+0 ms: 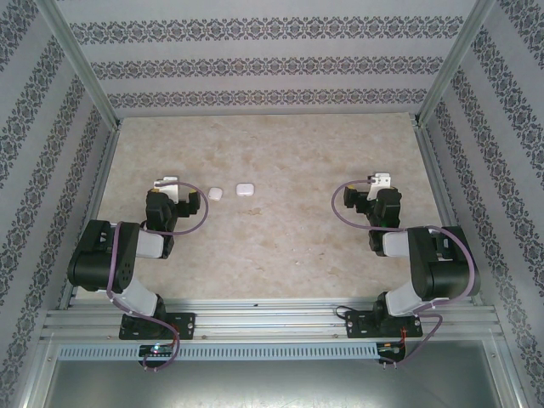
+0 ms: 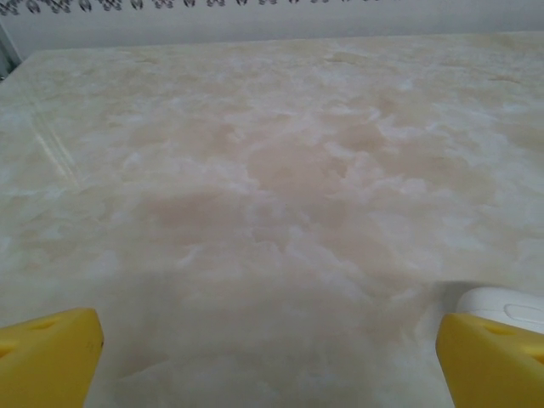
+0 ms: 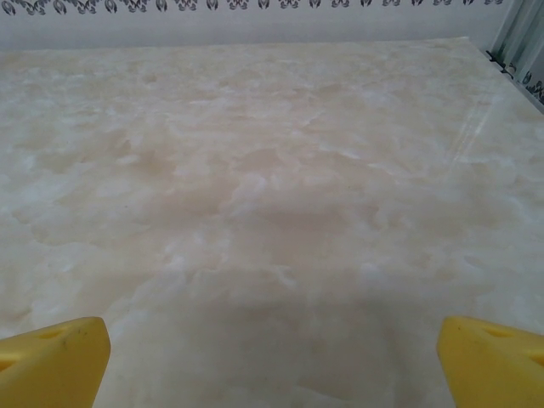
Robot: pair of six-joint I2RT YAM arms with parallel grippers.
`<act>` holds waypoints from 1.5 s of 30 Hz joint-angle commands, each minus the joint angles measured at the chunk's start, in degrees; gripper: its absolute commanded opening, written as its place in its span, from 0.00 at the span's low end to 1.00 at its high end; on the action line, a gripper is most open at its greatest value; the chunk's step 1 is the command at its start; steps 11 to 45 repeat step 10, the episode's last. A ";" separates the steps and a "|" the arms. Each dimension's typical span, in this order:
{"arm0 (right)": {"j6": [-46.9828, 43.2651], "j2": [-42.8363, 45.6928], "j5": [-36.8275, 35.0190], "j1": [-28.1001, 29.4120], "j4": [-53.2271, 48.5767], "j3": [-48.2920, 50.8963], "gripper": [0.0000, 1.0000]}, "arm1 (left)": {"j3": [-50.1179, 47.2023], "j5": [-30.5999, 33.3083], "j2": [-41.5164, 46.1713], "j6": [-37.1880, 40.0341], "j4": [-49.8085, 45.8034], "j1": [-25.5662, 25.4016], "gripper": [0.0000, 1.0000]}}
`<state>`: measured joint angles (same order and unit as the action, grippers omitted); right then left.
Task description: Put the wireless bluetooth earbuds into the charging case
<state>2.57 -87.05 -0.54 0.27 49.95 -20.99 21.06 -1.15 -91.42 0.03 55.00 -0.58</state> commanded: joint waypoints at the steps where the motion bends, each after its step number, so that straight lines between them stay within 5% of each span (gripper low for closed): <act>1: -1.02 0.55 -0.61 0.28 0.92 -1.15 0.98 | 1.09 -2.06 0.59 0.85 -1.37 0.76 1.00; 45: -1.18 0.53 -0.71 0.47 0.65 -1.29 0.98 | 1.18 -2.09 0.58 0.85 -1.64 0.77 1.00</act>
